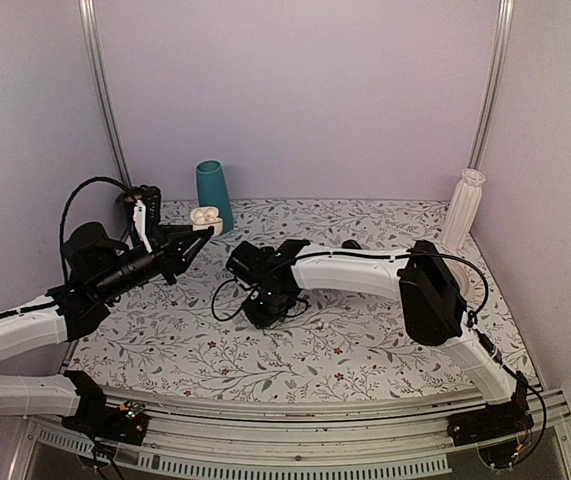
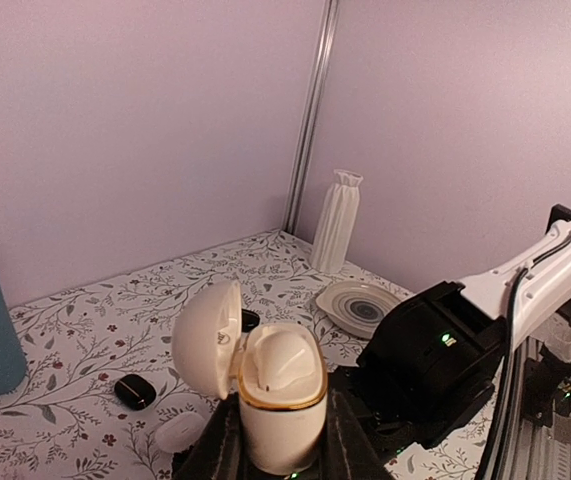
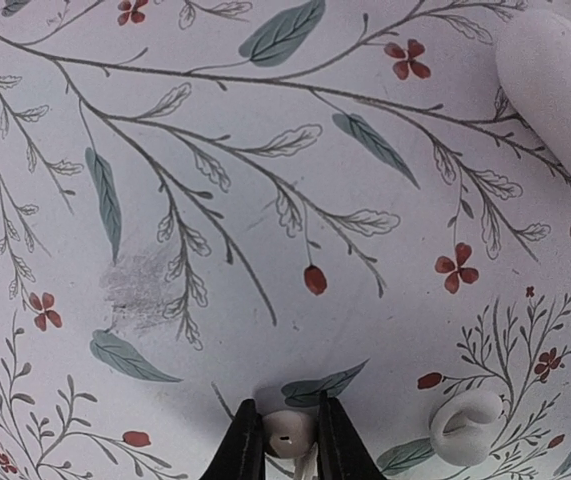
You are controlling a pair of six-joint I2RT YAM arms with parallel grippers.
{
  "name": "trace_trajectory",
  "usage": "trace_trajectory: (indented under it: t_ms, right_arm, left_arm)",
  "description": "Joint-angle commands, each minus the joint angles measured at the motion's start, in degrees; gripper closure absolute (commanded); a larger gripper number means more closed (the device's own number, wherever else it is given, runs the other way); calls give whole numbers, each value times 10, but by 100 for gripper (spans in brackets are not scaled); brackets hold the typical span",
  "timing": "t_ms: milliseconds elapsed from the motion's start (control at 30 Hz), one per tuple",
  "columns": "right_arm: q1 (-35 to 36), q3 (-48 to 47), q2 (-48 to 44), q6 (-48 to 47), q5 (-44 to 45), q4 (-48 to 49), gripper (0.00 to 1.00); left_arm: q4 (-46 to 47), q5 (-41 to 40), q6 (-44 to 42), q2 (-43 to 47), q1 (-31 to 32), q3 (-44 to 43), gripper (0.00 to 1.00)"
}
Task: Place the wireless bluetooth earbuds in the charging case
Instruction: Pick up the right earbud from the center of the board, then insert the right earbud into the charging case.
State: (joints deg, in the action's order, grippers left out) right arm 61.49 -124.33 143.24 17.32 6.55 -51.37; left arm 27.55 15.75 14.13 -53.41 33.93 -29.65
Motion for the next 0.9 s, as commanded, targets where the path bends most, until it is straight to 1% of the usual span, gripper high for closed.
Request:
trace_trajectory:
  t_ms: [0, 333, 433, 633, 867]
  right_arm:
    - [2, 17, -10, 15, 8, 13, 85]
    - [-6, 113, -79, 46, 10, 100, 86]
    - [-9, 144, -122, 58, 13, 129, 86]
    - [-12, 210, -188, 76, 48, 184, 86]
    - [-14, 279, -275, 90, 97, 245, 86]
  left_arm:
    - [15, -10, 6, -3, -8, -13, 100]
    - [21, -28, 19, -14, -10, -5, 100]
    - [28, -28, 24, -18, -10, 1, 100]
    - [65, -23, 36, -32, -10, 15, 100]
    - [117, 16, 25, -51, -9, 28, 100]
